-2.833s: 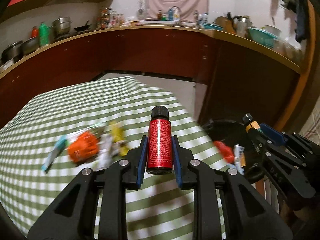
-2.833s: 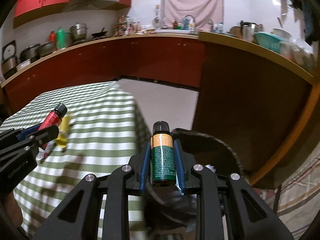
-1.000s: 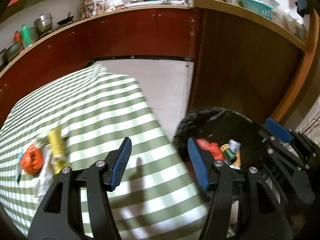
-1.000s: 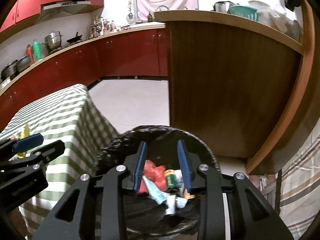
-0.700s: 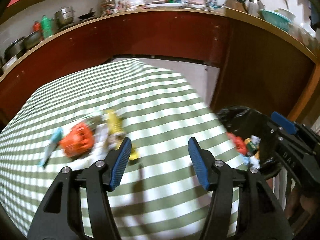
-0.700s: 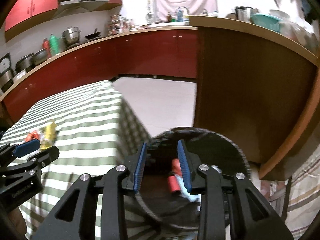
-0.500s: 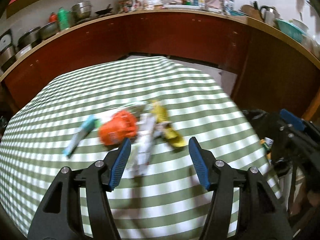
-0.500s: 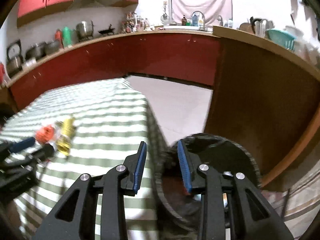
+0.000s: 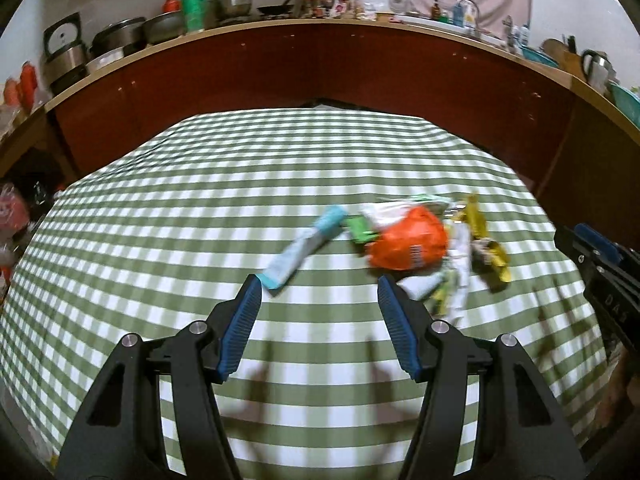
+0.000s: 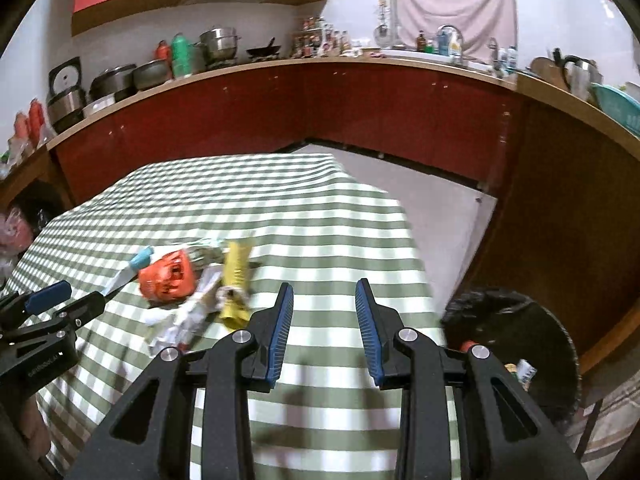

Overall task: Collect trash
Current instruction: 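Move both tools back to the table and grasp the yellow packet with the right tool, then grasp the crumpled white-and-silver strip with the left tool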

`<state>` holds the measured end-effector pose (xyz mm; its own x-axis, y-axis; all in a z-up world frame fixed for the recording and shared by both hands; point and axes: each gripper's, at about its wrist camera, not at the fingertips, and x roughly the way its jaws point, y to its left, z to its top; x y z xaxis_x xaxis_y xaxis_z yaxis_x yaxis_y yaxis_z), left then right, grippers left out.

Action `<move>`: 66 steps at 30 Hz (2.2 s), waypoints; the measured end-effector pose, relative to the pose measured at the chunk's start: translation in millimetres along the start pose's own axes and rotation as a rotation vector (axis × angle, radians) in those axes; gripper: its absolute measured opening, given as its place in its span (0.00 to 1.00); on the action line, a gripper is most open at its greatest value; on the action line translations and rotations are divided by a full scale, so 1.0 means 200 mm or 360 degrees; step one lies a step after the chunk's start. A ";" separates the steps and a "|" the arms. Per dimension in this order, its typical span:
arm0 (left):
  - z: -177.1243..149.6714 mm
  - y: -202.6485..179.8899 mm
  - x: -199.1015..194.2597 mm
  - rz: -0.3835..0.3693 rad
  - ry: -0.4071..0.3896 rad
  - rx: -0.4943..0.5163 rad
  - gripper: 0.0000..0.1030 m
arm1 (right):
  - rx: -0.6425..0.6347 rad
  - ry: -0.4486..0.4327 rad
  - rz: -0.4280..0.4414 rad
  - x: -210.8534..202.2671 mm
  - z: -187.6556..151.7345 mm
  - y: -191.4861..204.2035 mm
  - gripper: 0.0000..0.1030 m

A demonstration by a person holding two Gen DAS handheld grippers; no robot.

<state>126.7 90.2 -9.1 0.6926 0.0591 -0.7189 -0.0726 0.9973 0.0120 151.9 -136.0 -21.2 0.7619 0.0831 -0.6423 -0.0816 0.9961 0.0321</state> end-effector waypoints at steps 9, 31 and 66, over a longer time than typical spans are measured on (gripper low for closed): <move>-0.02 0.22 0.04 0.0071 0.0019 -0.0090 0.57 | -0.0093 0.0076 0.0055 0.09 0.03 0.19 0.32; -0.04 0.26 0.16 0.0032 0.0068 -0.0125 0.57 | -0.0182 0.0264 0.0071 0.23 0.00 0.31 0.19; -0.06 -0.45 0.13 -0.0136 0.0054 0.0186 0.55 | 0.0078 0.0077 -0.0197 -0.09 -0.14 -0.33 0.19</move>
<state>142.9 2.2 -38.3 0.6680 -0.0255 -0.7437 0.0708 0.9971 0.0294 125.6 -204.4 -31.9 0.7322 -0.0410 -0.6799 0.0438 0.9990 -0.0130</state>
